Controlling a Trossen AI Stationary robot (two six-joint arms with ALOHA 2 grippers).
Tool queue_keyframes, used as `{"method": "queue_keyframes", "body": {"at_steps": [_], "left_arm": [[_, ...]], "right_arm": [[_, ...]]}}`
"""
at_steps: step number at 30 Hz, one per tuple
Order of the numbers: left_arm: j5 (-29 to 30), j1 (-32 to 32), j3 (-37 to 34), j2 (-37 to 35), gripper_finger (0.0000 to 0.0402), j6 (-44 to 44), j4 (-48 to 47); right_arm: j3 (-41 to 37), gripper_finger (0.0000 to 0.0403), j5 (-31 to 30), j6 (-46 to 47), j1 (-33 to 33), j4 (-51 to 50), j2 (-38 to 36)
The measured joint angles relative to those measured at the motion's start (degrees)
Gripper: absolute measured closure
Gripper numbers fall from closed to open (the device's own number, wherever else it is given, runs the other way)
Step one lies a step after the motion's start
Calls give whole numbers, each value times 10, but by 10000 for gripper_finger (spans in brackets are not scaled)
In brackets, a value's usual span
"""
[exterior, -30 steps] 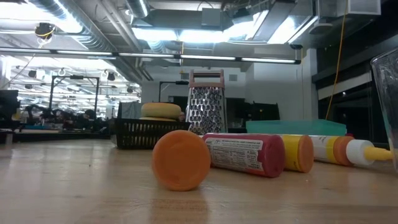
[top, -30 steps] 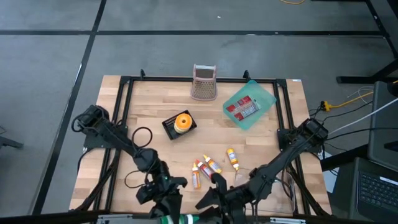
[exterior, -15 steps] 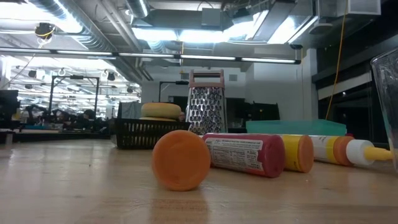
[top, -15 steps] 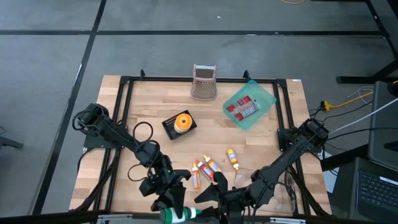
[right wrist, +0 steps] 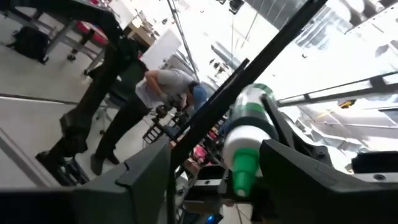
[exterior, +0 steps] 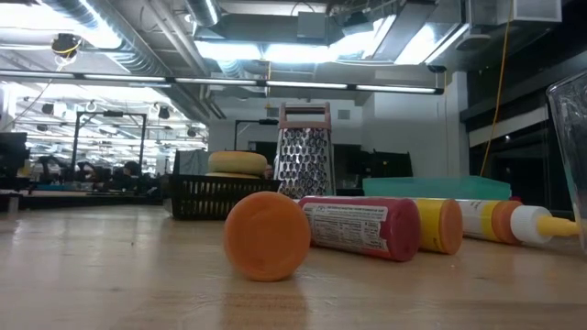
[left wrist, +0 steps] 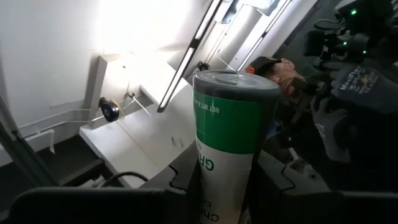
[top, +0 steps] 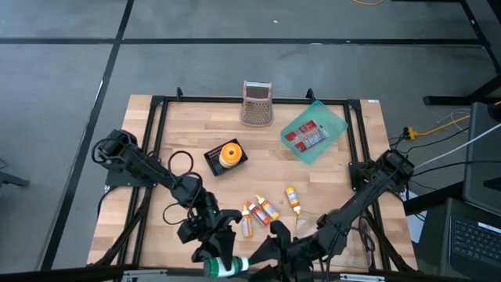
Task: Pick & Place Food Item
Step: Put the green food coloring bottle into the transparent bin
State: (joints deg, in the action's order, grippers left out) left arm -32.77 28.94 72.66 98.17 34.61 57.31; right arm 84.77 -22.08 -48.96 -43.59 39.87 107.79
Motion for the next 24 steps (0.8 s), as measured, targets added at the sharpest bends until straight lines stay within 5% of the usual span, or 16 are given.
{"method": "queue_keyframes", "body": {"at_steps": [5, 24], "left_arm": [[-13, -15, 0, 0, 319, -16, 4], [20, -8, 0, 0, 319, -18, -9]], "right_arm": [[0, 180, 41, 1, 7, 34, 0], [0, 198, 32, 35, 10, 29, 0]]}}
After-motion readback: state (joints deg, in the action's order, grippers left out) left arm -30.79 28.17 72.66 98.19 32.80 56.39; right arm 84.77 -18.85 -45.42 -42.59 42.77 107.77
